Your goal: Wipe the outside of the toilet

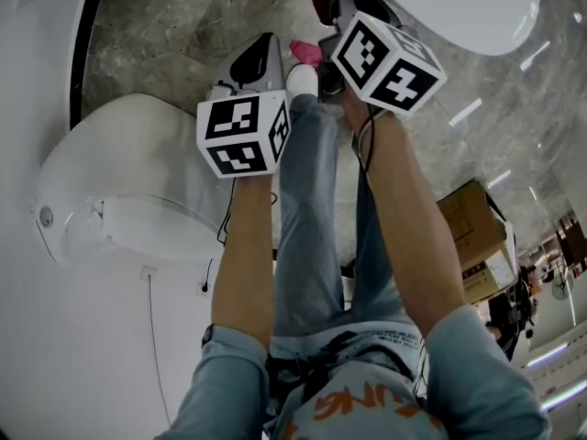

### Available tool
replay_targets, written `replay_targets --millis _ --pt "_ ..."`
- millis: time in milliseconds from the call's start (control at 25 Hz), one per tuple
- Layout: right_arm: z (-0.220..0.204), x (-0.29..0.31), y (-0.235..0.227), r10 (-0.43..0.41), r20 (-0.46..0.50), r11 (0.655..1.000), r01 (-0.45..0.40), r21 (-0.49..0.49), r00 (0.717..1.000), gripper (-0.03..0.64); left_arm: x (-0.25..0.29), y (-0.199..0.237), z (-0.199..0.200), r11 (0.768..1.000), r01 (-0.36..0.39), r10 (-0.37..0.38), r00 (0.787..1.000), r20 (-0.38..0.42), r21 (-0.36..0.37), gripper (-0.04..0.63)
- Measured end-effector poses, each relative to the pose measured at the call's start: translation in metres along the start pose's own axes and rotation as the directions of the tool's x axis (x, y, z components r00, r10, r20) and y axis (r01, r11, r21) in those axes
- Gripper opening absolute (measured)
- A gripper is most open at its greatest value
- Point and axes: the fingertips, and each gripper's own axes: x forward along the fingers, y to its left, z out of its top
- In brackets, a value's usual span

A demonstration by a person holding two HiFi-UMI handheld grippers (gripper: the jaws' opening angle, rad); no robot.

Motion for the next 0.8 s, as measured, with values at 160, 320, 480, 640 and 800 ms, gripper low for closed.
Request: replay_targets --millis 160,320,480,640,800 --pt "0.001 -0.011 -0.011 0.005 0.003 1.000 -0.005 0.006 1.000 0.052 0.002 -0.012 -0.001 1.000 0.012 -0.012 1.000 -0.005 0.006 -0.005" --pt "-0.001 -0.024 -0.027 0.005 -0.003 1.000 -0.005 0.003 1.000 0.052 0.004 -0.028 -0.005 1.000 0.016 -0.016 1.000 -0.007 0.014 -0.006" --pt "0.000 -0.035 -0.043 0.009 -0.008 1.000 -0.009 -0.002 1.000 0.053 0.006 -0.046 -0.011 1.000 0.023 -0.023 1.000 -0.014 0.018 -0.005" --pt "-0.001 -0.047 -0.057 0.027 -0.020 0.999 -0.027 -0.022 0.999 0.052 0.009 -0.061 -0.018 1.000 0.019 -0.019 1.000 -0.014 0.016 -0.005" --pt "-0.002 -0.060 -0.078 0.030 -0.027 0.999 -0.030 -0.029 0.999 0.052 0.013 -0.080 -0.024 1.000 0.023 -0.023 1.000 -0.018 0.020 -0.006"
